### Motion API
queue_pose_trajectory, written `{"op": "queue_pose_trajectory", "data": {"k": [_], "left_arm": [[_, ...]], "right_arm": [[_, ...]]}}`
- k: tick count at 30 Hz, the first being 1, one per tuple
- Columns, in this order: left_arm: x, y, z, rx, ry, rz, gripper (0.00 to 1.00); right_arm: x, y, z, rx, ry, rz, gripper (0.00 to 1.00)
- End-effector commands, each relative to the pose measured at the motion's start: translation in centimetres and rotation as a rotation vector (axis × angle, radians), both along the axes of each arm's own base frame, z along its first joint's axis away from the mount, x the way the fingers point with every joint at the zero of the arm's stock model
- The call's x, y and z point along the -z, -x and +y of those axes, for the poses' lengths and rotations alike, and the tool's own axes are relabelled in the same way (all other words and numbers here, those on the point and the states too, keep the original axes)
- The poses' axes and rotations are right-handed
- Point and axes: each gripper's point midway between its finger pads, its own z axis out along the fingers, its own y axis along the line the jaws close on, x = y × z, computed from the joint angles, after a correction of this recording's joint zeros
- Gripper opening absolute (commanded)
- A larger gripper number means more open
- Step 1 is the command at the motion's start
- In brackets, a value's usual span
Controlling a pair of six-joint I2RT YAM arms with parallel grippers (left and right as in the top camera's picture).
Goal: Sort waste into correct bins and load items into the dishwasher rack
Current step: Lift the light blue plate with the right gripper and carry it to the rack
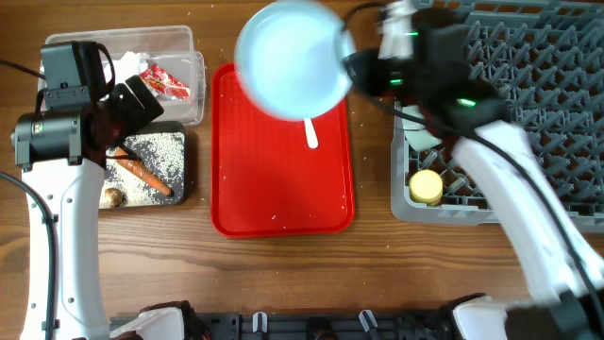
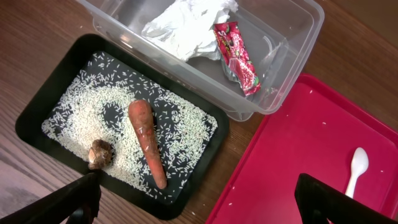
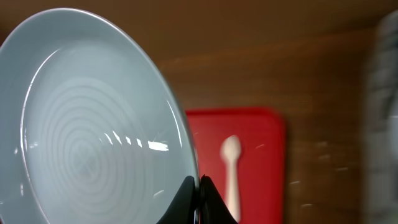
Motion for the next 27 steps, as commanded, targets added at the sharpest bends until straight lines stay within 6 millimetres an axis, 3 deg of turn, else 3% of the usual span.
{"op": "queue_pose_trajectory", "data": {"k": [1,7,12,15,17,22,27], "left_arm": [[-0.4,0.0,-0.1,-0.004,0.008,-0.015,1.0],[-0.4,0.0,-0.1,-0.004,0.008,-0.015,1.0],[-0.4,0.0,-0.1,-0.004,0.008,-0.015,1.0],[-0.4,0.0,-0.1,-0.004,0.008,-0.015,1.0],[-0.4,0.0,-0.1,-0.004,0.008,-0.015,1.0],[-0.4,0.0,-0.1,-0.004,0.008,-0.015,1.0],[-0.4,0.0,-0.1,-0.004,0.008,-0.015,1.0]], "right_arm": [[-2.1,-0.5,-9.0,0.309,0.257,-0.099,0.04],[-3.2,1.2,-18.9,0.688,0.576,-0.095,0.04],[-4.7,2.0,-23.5,0.857,0.921,-0.093,0.04],[-5.6,1.5,-24.7,0.838,1.176,-0.067,0.04],[-5.4,0.8,-24.8,0.791,1.249,-0.051,0.04],[-1.9,-0.4,-25.1,0.622,1.429,0.082,0.04],[1.9,-0.3,-25.9,0.529,1.514,0.227,0.04]]}}
